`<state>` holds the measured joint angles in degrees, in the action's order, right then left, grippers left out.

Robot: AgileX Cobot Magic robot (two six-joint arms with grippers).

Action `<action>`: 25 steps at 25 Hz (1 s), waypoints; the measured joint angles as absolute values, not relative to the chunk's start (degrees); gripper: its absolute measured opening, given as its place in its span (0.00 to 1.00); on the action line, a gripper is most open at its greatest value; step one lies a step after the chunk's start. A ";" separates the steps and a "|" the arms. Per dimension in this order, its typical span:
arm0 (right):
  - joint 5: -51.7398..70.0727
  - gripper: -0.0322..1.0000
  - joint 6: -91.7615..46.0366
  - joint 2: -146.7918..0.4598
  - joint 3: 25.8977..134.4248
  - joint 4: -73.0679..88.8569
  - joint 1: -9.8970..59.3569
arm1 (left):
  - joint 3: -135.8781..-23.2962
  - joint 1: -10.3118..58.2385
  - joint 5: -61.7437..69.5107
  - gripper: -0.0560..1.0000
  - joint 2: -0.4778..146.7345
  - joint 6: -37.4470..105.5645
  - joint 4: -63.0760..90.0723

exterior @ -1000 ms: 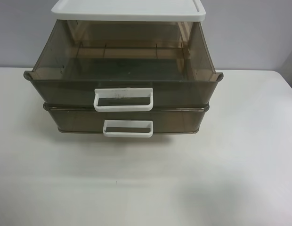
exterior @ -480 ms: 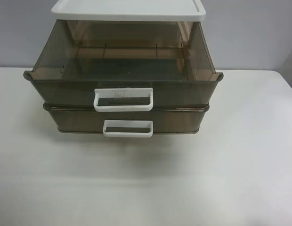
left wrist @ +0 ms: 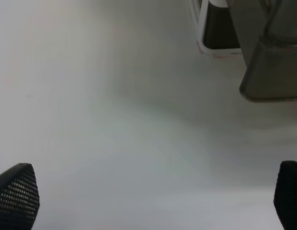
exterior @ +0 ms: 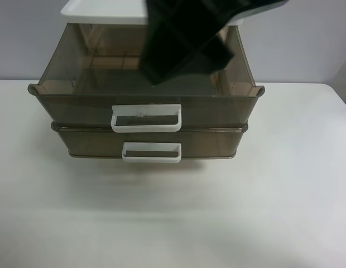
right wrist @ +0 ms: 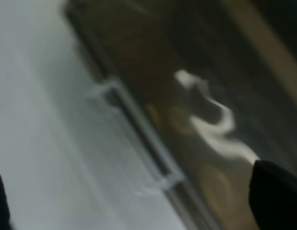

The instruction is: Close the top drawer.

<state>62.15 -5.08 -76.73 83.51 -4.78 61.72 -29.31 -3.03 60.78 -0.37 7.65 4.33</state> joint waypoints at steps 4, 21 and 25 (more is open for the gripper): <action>62.51 0.98 -5.03 -82.92 84.49 -1.08 68.33 | -29.31 -3.03 60.78 0.99 -0.37 7.65 4.33; 68.06 0.98 -2.16 -96.28 84.49 -8.52 71.09 | -29.31 -3.03 60.78 0.99 -0.37 7.65 4.33; 68.32 0.98 -2.49 -96.28 84.60 -7.09 67.74 | -29.31 -3.03 60.78 0.99 -0.37 7.65 4.33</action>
